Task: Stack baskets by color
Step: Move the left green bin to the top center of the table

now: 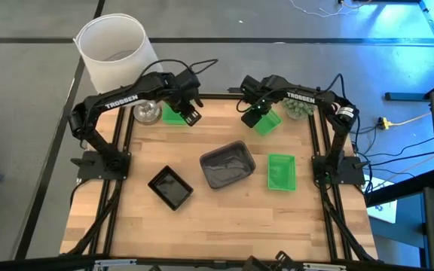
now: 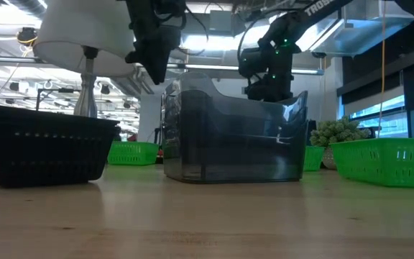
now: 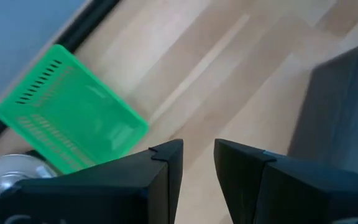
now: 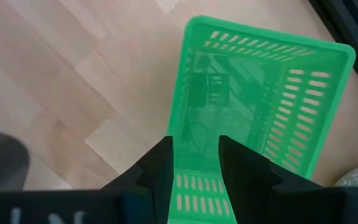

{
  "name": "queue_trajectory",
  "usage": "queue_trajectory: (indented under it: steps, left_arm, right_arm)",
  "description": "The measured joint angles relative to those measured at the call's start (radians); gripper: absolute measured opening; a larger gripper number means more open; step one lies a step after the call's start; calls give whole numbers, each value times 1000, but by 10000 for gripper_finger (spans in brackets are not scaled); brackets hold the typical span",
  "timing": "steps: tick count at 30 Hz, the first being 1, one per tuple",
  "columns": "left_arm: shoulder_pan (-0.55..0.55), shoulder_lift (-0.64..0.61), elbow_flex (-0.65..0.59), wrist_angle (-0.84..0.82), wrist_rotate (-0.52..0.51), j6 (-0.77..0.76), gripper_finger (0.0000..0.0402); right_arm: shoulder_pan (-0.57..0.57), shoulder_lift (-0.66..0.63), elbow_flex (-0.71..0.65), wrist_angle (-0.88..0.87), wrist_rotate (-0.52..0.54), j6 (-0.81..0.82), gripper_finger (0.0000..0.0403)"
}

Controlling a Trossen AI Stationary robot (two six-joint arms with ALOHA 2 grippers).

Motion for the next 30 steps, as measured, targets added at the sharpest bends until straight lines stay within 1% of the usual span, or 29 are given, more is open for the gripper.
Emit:
queue_trajectory:
  steps: [3,8,15,18,23,30]
  left_arm:
    - [-12,0,0,6,-47,12,82]
    - [-40,0,0,5,-52,103,82]
    - [-90,0,0,5,-88,124,82]
    - [-114,0,0,5,-87,145,82]
    - [-142,0,0,4,-86,159,82]
    - [-136,13,2,12,-86,156,82]
  right_arm:
    - [0,0,0,0,0,2,128]
    - [0,0,0,-1,-7,0,128]
    - [0,0,0,-1,-9,-1,128]
    - [0,0,0,-1,-11,-1,128]
    - [0,0,0,27,-82,-5,128]
    - [0,0,0,67,-79,-29,128]
